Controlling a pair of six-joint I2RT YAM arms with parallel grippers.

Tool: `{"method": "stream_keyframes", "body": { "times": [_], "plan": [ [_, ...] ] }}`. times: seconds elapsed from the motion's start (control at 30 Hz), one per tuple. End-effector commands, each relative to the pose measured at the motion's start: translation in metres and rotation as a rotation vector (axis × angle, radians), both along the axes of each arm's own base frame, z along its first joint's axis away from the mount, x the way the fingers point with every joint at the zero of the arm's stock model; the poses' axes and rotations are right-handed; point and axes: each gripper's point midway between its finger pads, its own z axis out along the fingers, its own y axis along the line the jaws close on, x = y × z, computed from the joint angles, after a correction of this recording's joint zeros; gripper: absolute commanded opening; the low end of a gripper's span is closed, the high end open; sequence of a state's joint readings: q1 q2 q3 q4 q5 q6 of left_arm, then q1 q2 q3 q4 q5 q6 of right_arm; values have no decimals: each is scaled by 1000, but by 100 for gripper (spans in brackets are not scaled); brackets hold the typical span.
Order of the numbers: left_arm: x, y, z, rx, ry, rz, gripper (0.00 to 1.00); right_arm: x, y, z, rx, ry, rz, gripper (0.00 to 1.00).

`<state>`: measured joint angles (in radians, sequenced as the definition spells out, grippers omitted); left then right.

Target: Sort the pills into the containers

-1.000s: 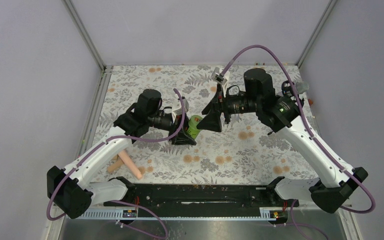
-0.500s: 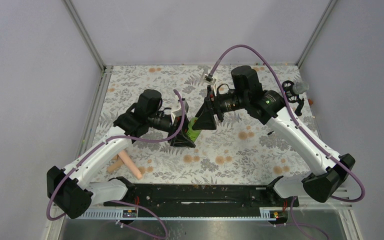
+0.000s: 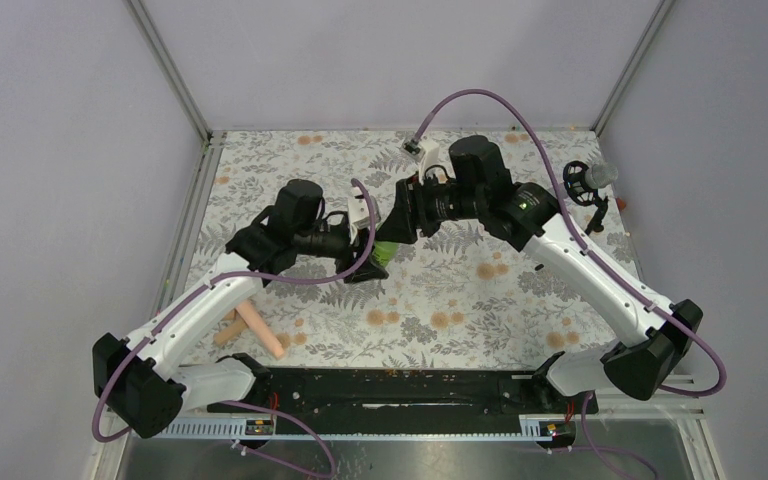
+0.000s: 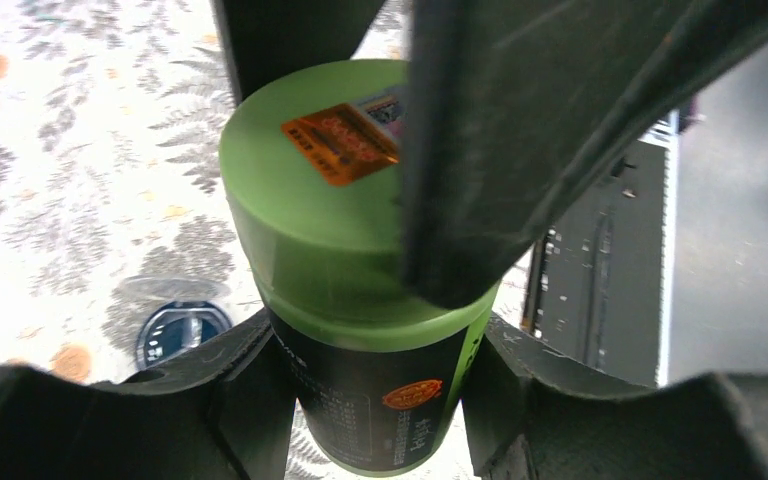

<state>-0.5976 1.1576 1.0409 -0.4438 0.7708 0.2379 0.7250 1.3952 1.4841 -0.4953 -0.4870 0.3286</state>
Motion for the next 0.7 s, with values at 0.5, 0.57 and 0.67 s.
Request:
{"method": "stream_keyframes", "body": {
  "times": [0.5, 0.57, 0.67],
  "plan": [
    [-11, -2, 43, -104, -122, -63, 0, -13, -19, 40, 141, -228, 87, 99],
    [-22, -4, 45, -115, -93, -129, 0, -24, -16, 39, 150, -233, 161, 97],
    [-31, -6, 47, -126, -65, -185, 0, -37, -12, 39, 173, -208, 254, 98]
  ]
}}
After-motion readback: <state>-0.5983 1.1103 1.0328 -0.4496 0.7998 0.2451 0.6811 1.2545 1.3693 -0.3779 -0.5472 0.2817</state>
